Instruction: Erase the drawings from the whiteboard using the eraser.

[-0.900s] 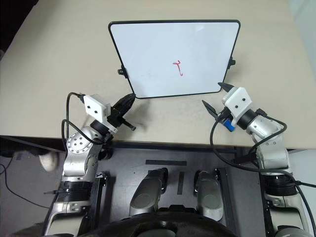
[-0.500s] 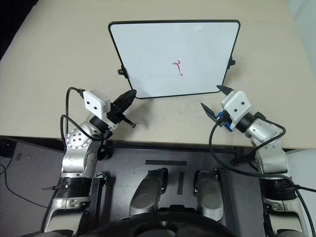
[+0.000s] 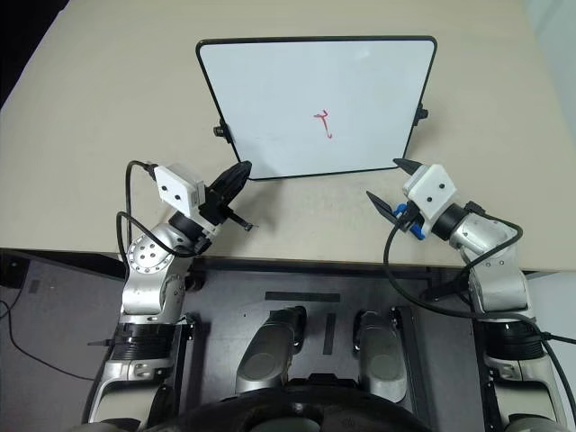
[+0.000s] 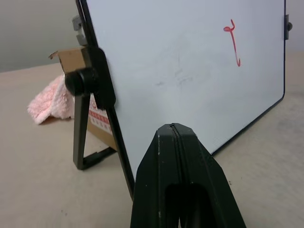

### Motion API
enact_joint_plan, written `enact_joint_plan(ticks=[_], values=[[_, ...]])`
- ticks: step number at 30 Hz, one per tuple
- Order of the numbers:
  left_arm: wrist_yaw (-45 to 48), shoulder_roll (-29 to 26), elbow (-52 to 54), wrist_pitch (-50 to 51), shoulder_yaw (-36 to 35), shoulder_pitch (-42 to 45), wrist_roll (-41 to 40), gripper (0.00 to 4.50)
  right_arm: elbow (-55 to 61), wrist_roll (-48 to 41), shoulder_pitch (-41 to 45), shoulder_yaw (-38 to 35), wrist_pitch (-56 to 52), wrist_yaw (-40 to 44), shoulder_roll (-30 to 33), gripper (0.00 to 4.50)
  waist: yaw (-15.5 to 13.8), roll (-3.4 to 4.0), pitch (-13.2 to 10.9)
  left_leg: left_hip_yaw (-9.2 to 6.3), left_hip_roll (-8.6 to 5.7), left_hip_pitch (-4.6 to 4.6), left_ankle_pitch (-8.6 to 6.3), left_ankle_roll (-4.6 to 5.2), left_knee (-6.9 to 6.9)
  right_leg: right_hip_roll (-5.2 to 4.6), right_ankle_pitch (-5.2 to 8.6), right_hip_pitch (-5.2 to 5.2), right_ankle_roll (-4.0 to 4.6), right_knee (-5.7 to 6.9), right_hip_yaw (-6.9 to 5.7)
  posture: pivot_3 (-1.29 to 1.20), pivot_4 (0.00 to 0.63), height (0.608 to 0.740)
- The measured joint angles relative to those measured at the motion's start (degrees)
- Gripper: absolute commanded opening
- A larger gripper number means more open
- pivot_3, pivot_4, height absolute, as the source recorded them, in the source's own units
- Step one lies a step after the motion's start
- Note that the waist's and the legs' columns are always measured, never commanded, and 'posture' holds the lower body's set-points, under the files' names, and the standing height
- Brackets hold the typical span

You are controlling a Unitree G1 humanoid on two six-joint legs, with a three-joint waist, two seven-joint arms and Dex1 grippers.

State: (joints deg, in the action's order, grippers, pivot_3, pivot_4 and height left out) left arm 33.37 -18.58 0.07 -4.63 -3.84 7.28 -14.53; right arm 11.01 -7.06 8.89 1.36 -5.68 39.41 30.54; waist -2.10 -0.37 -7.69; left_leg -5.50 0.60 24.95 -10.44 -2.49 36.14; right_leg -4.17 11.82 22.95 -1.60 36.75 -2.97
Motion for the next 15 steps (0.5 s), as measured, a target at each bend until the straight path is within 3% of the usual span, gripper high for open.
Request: enact_joint_plan(ticks=[8,15], values=[[0.38,-0.14,2.66,0.89,0.07,-1.87,-1.21,0.0,1.61,-0.36,-2.93,1.44,-2.57,3.42,2.22,3.81,-0.02,0.0,0.0,0.02,-0.01,0.01,-0.02,-0.05,0.0,0.0,-0.14,0.0,0.33,-0.01,0.02,0.0,0.15,0.74],[1.34,-0.12,2.52,1.21,0.72,-1.59,-1.3,0.0,9.07,-3.59,-10.25,-0.14,-9.29,5.07,6.16,3.81,-0.01,-0.01,0.0,0.05,-0.03,0.02,-0.01,-0.1,0.0,0.01,0.16,-0.01,-0.07,-0.01,0.04,0.0,0.15,0.74]])
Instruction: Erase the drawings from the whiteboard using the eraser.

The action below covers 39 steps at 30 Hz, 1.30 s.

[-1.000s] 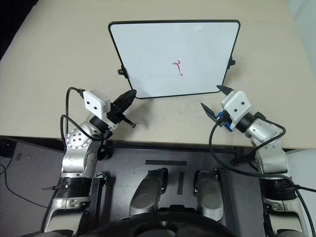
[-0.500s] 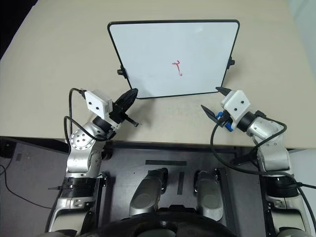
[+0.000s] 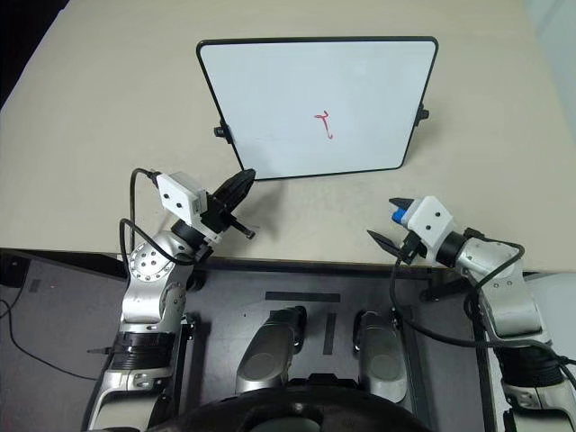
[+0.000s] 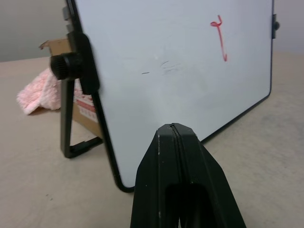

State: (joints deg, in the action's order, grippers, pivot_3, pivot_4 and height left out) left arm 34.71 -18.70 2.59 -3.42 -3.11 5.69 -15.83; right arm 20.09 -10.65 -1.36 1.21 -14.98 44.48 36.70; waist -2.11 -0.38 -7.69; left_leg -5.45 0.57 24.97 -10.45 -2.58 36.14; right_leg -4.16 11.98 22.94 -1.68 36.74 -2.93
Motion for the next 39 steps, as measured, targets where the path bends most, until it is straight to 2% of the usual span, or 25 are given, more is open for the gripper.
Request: enact_joint_plan(ticks=[7,16,22,26,34,35,39], values=[[0.15,1.4,-0.34,-0.01,1.38,0.09,0.03,0.0,2.77,-1.03,-5.15,-2.78,-3.63,0.05,3.28,3.81,0.02,-0.01,0.0,0.01,-0.01,-0.01,-0.01,0.1,0.0,0.03,0.03,-0.06,-0.06,0.0,0.08,0.0,0.15,0.74],[0.08,1.83,-0.38,-0.12,1.88,0.01,0.07,0.0,-0.51,1.11,-4.49,-2.35,-3.15,-1.28,3.19,3.81,0.07,-0.01,0.0,0.02,-0.01,-0.02,0.02,0.19,0.0,0.17,0.04,-0.08,-0.08,0.0,0.22,0.0,0.15,0.74],[-0.04,1.82,-0.38,-0.18,1.85,-0.19,0.07,0.0,-2.44,2.23,-3.03,-2.23,-2.63,-2.09,2.7,3.81,0.2,-0.02,0.0,-0.04,0.04,-0.06,0.04,0.19,0.0,1.02,0.05,-0.09,-0.09,-0.02,1.5,0.0,0.15,0.74],[-0.09,1.83,-0.38,-0.25,1.87,-0.21,0.08,0.0,-3.98,3.02,-1.84,-2.12,-2.19,-2.51,2.22,3.0,0.3,-0.02,0.0,-0.04,0.04,-0.06,0.11,0.23,0.0,1.07,0.05,-0.09,-0.09,-0.01,1.57,0.0,0.15,0.74],[-0.15,1.84,-0.4,-0.35,1.85,-0.2,0.1,0.0,-5.75,4.41,-0.06,-2.36,-1.62,-4.37,2.21,0.23,0.34,-0.03,0.01,-0.04,0.08,-0.05,0.11,0.22,0.0,1.11,0.05,-0.1,-0.08,-0.01,1.61,0.0,0.15,0.74],[-0.15,1.86,-0.43,-0.35,1.86,-0.2,0.1,0.0,-5.73,4.49,-0.06,-2.35,-1.57,-4.4,2.2,0.12,0.34,-0.03,0.01,-0.04,0.09,-0.05,0.1,0.21,0.0,1.12,0.05,-0.09,-0.08,-0.01,1.61,0.0,0.15,0.74],[-0.13,1.87,-0.57,-0.37,1.85,-0.2,0.1,0.0,-5.4,5.24,0.12,-2.15,-1.56,-4.48,2.19,0.11,0.34,-0.03,0.01,-0.04,0.09,-0.04,0.1,0.22,0.0,1.13,0.04,-0.09,-0.08,-0.01,1.62,0.0,0.15,0.74]])
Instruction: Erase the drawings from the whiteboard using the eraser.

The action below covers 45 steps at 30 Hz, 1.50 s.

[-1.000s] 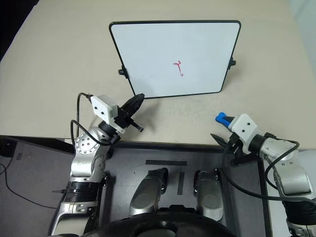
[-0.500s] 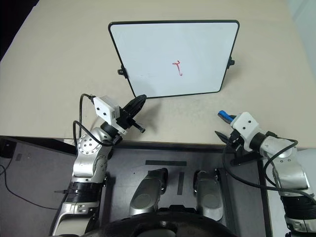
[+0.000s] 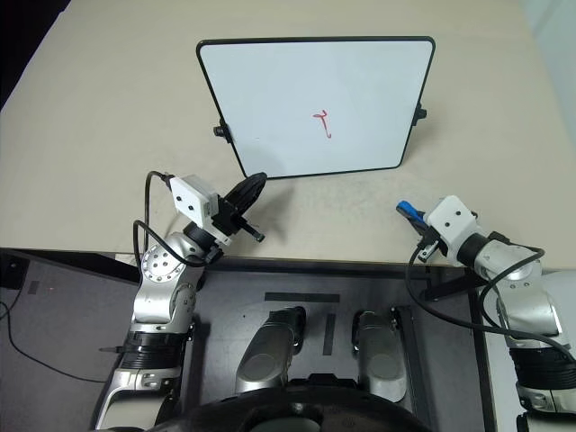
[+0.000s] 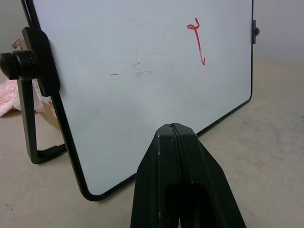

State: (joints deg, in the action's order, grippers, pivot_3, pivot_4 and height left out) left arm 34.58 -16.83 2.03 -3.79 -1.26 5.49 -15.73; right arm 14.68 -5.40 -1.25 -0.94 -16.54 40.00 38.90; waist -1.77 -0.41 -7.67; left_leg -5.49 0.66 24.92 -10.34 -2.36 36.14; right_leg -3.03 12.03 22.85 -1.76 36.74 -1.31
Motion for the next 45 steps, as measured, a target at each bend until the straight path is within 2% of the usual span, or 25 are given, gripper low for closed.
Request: enact_joint_plan(ticks=[4,8,10,12,18,22,30,37,41,45], values=[[0.0,-0.03,-0.22,-0.04,-0.09,0.2,0.01,0.0,1.71,0.04,3.99,1.79,1.02,0.04,-1.89,0.11,0.45,0.02,-0.01,0.03,0.05,-0.01,0.03,0.0,0.0,0.04,-0.02,0.04,0.03,0.01,0.02,0.0,0.15,0.74],[0.04,0.17,-0.84,-0.11,0.16,1.2,0.07,0.0,2.39,2.23,16.09,5.62,8.55,-1.13,-6.82,0.11,0.95,0.04,-0.02,-0.03,0.12,-0.03,0.19,0.15,0.0,0.12,-0.07,0.09,0.11,0.08,0.02,0.0,0.15,0.74],[0.03,0.17,-1.29,-0.18,0.14,1.44,0.11,0.0,-1.66,5.21,22.58,7.87,14.35,-2.56,-8.77,0.11,0.89,0.04,-0.02,-0.1,0.12,-0.01,0.48,0.62,0.0,0.11,-0.1,0.11,0.17,0.08,0.02,0.0,0.15,0.74],[0.03,0.25,-1.5,-0.31,0.17,1.67,0.14,0.0,-7.01,8.68,27.09,9.85,20.16,-4.09,-9.69,0.11,0.35,0.03,-0.02,-0.17,0.11,0.04,0.45,0.69,-0.01,0.09,-0.42,0.15,0.71,0.09,0.02,0.0,0.15,0.74],[-0.23,0.37,-2.03,-0.87,0.17,2.0,0.57,0.0,-26.33,19.63,37.06,15.85,38.51,-10.05,-11.82,0.11,-0.11,0.04,-0.02,-0.15,0.12,0.15,0.12,0.54,-0.02,0.0,-0.42,0.4,0.9,0.15,-0.03,0.0,0.15,0.74],[-1.0,0.51,-2.02,-1.1,0.09,1.94,1.15,0.0,-34.34,25.39,40.3,18.5,45.78,-13.8,-12.31,0.11,0.0,0.04,-0.02,-0.11,0.14,0.09,-0.39,-0.15,-0.01,-0.07,-0.5,0.45,1.04,0.19,-0.12,0.0,0.15,0.74],[-1.47,0.5,-1.99,-1.3,-0.08,1.39,1.24,0.0,-47.87,29.66,41.75,22.25,52.03,-16.33,-15.07,0.11,0.1,0.04,-0.02,-0.06,0.2,-0.01,-0.29,-0.22,-0.01,-0.07,-0.77,0.45,1.41,0.2,-0.13,0.0,0.15,0.74],[-1.47,0.47,-1.97,-1.37,-0.16,1.35,1.24,0.0,-52.4,33.4,42.57,22.49,54.04,-21.45,-15.62,0.11,0.2,0.07,-0.04,-0.06,0.26,0.01,-0.22,-0.24,-0.01,-0.07,-1.01,0.47,1.63,0.21,-0.13,0.0,0.15,0.74],[-1.46,0.47,-1.95,-1.38,-0.16,1.36,1.24,0.0,-52.24,37.57,42.57,22.47,56.49,-28.97,-14.57,0.11,0.17,0.19,-0.12,-0.06,0.26,0.04,-0.14,-0.25,-0.01,-0.07,-1.05,0.5,1.6,0.21,-0.14,0.0,0.15,0.74],[-1.42,0.45,-1.95,-1.38,-0.17,1.36,1.24,0.0,-49.84,44.77,42.87,22.27,57.6,-40.71,-11.58,0.11,0.16,0.23,-0.14,-0.04,0.27,0.05,-0.13,-0.24,-0.01,-0.08,-1.03,0.51,1.56,0.19,-0.14,0.0,0.15,0.74]])
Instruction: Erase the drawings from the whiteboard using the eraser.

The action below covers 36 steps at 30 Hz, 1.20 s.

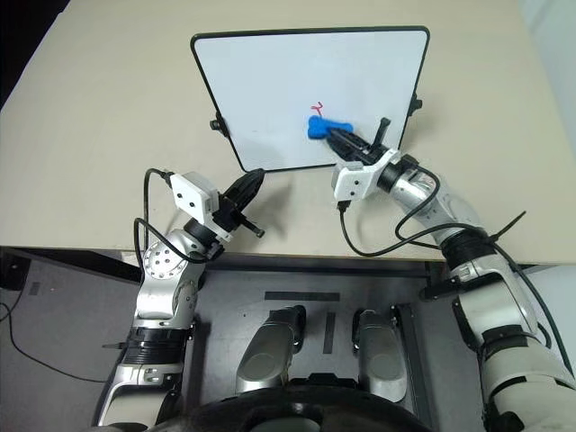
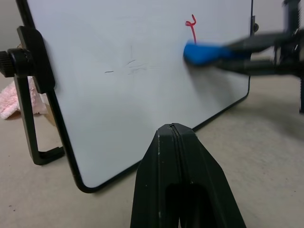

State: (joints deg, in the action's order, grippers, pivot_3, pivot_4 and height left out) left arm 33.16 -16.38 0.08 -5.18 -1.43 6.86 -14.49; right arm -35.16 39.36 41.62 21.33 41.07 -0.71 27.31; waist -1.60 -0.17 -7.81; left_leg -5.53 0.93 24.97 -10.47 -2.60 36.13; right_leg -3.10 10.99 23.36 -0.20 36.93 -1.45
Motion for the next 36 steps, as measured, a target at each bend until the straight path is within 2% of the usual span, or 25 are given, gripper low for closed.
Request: enact_joint_plan(ticks=[3,7,18,25,36], values=[[0.04,0.0,0.0,0.0,0.03,0.04,0.0,0.0,0.27,3.89,0.87,-0.02,-0.52,-6.49,0.42,0.11,0.03,0.0,0.0,0.02,0.03,0.0,0.0,0.0,0.0,0.01,0.02,0.03,-0.05,-0.01,0.0,0.0,0.15,0.74],[0.18,0.0,-0.02,0.0,0.04,0.43,0.0,0.0,-1.72,8.04,3.46,1.35,-1.45,-11.23,0.34,0.11,0.26,0.0,0.0,0.04,0.06,0.01,-0.01,-0.01,-0.01,0.02,0.04,0.06,-0.09,-0.02,0.0,0.0,0.15,0.74],[0.21,-0.02,-0.02,0.0,0.03,0.71,0.02,0.0,-12.71,10.87,5.95,9.38,-0.31,-11.0,-2.82,0.11,0.89,0.05,-0.03,0.06,0.18,0.0,-0.02,-0.03,-0.09,0.06,-0.14,0.06,-0.07,-0.02,0.0,0.0,0.15,0.74],[0.18,-0.03,-0.02,0.0,0.03,0.72,0.03,0.0,-14.69,11.65,5.96,10.96,-0.39,-12.05,-2.92,0.11,0.86,0.06,-0.03,0.09,0.2,0.03,-0.02,-0.03,-0.09,0.05,-0.08,0.06,-0.18,-0.06,0.0,0.0,0.15,0.74],[0.19,-0.01,-0.06,-0.03,0.04,1.19,0.05,0.0,-11.19,16.04,6.75,11.23,-3.97,-24.57,-0.57,0.11,0.87,0.07,-0.05,0.18,0.24,0.26,-0.03,-0.04,-0.09,0.04,-0.15,0.34,-0.1,-0.1,0.0,0.0,0.15,0.74]])
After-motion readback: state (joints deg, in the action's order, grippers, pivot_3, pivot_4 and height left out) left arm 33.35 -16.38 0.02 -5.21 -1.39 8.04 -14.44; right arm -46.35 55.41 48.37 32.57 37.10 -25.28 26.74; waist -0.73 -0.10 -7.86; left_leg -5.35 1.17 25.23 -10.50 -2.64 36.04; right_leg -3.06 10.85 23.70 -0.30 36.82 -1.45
